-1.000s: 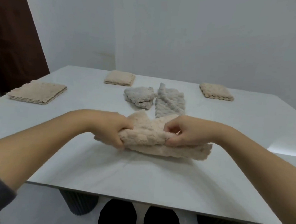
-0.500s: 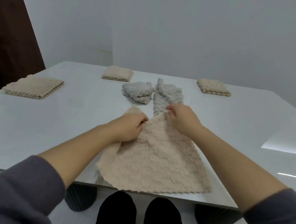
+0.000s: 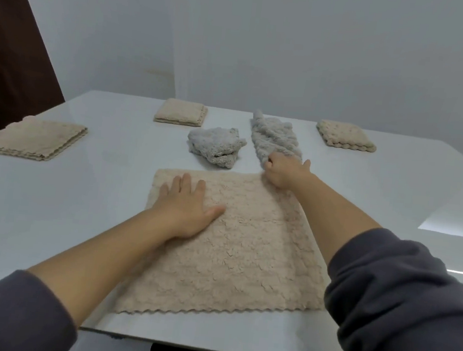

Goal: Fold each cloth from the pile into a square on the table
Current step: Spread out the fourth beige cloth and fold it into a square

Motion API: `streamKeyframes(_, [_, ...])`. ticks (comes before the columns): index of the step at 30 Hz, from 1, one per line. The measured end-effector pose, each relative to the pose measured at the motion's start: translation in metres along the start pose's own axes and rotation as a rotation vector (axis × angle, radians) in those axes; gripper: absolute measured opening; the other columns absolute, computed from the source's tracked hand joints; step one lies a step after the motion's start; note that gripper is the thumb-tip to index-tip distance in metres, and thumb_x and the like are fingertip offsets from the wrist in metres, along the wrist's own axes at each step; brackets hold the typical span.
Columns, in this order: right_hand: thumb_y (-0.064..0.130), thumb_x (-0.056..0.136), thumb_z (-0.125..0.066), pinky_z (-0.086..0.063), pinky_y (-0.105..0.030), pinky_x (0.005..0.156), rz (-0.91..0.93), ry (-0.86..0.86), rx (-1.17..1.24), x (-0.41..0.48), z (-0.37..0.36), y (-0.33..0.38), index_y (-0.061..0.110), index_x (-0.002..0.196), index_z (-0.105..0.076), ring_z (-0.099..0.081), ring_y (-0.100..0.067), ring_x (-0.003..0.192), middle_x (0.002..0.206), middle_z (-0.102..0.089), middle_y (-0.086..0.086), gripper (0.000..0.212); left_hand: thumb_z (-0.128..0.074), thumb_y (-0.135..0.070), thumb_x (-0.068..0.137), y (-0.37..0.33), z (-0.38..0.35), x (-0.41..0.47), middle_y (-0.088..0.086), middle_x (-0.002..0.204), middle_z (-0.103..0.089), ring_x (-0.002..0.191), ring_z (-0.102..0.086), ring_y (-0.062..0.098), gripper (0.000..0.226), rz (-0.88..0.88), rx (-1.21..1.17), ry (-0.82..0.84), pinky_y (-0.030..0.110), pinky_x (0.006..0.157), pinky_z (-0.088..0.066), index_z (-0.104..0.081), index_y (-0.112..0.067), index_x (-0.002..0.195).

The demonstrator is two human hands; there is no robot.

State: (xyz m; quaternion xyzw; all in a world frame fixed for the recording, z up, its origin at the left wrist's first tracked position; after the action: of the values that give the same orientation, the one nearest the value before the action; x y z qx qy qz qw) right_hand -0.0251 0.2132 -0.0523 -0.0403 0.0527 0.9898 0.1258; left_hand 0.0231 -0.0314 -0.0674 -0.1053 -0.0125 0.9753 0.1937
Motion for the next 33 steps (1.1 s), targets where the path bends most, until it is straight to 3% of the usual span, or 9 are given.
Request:
streamKeyframes(1, [0.036,0.1,-0.019,-0.011,-0.066,0.109,-0.002,0.018,-0.015,0.004,-0.001,0.0,0.016,0.142,-0.037,-0.027,-0.036,0.141,0.153,-0.034,-0.01,0.05,-0.013,-0.073,0.089,0.0,-0.004,0.003,0.014,0.159,0.016,0.147,0.014,0.03,0.087,-0.009,0.0,-0.025,0.049,0.119,0.004,0.006,-0.019,0.154])
streamKeyframes(3, [0.034,0.1,-0.017,-0.002,-0.066,0.113,0.005,-0.029,-0.012,0.005,-0.001,0.004,0.015,0.147,-0.028,-0.009,-0.034,0.148,0.16,-0.017,-0.009,0.052,-0.012,-0.073,0.088,0.003,-0.008,0.011,0.013,0.159,0.018,0.147,0.016,0.028,0.087,-0.045,-0.011,-0.07,0.048,0.118,0.007,0.007,-0.02,0.154])
streamKeyframes(6, [0.031,0.102,-0.02,-0.002,-0.059,0.117,0.112,-0.114,0.086,-0.023,-0.01,0.018,0.01,0.149,-0.022,-0.003,-0.029,0.149,0.161,-0.011,-0.011,0.052,-0.012,-0.073,0.088,0.006,-0.009,0.017,0.01,0.16,0.016,0.147,0.016,0.025,0.085,-0.106,-0.007,-0.1,0.047,0.119,0.006,0.006,-0.022,0.154])
streamKeyframes(10, [0.047,0.102,-0.015,0.006,-0.054,0.118,0.172,-0.026,0.079,-0.077,-0.037,0.023,0.018,0.155,-0.007,0.011,-0.027,0.149,0.163,0.006,-0.006,0.061,-0.011,-0.073,0.088,0.005,-0.009,0.016,0.009,0.16,0.016,0.147,0.015,0.024,0.085,-0.118,-0.005,-0.115,0.046,0.119,0.007,0.007,-0.023,0.154])
streamKeyframes(18, [0.053,0.101,-0.014,0.008,-0.055,0.118,0.105,-0.01,0.033,-0.091,-0.029,-0.011,0.024,0.156,-0.002,0.011,-0.027,0.149,0.163,0.007,-0.005,0.064,-0.017,-0.06,0.096,-0.023,-0.01,-0.001,0.008,0.161,0.011,0.148,0.013,0.023,0.073,-0.108,-0.112,-0.166,0.046,0.119,0.006,0.001,-0.021,0.155])
streamKeyframes(22, [0.047,0.103,-0.016,0.008,-0.052,0.119,0.19,-0.087,0.062,-0.128,-0.025,0.001,0.017,0.156,0.001,0.013,-0.025,0.149,0.163,0.009,-0.007,0.063,-0.014,-0.054,0.099,-0.022,-0.009,-0.027,0.002,0.161,0.013,0.147,0.016,0.016,0.066,-0.209,-0.127,-0.194,0.043,0.12,0.008,0.001,-0.022,0.155])
streamKeyframes(25, [0.048,0.102,-0.017,0.007,-0.051,0.119,0.267,-0.044,0.091,-0.158,-0.03,0.018,0.017,0.156,0.001,0.015,-0.023,0.149,0.163,0.011,-0.005,0.064,-0.014,-0.05,0.1,-0.022,-0.019,-0.048,-0.002,0.161,0.015,0.146,0.018,0.013,0.063,-0.256,-0.119,-0.156,0.04,0.119,0.011,0.003,-0.023,0.154])
streamKeyframes(33, [0.056,0.1,-0.012,0.007,-0.05,0.119,0.244,0.012,0.04,-0.175,-0.045,0.009,0.025,0.156,0.001,0.011,-0.017,0.149,0.163,0.01,0.006,0.065,-0.01,-0.055,0.098,-0.002,-0.029,-0.062,-0.009,0.16,0.015,0.146,0.016,0.009,0.063,-0.189,-0.067,-0.143,0.04,0.119,0.009,0.007,-0.031,0.153])
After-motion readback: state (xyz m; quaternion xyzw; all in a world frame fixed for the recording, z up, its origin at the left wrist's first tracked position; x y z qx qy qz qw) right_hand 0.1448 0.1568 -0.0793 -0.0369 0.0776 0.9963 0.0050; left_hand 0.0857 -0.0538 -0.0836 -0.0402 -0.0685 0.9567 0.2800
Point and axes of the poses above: each hand's wrist, its own x-axis towards the middle knuckle, its own z-axis out of the back of the hand, y = z × x, the point moved 1 cm from there along x, towards the middle knuckle
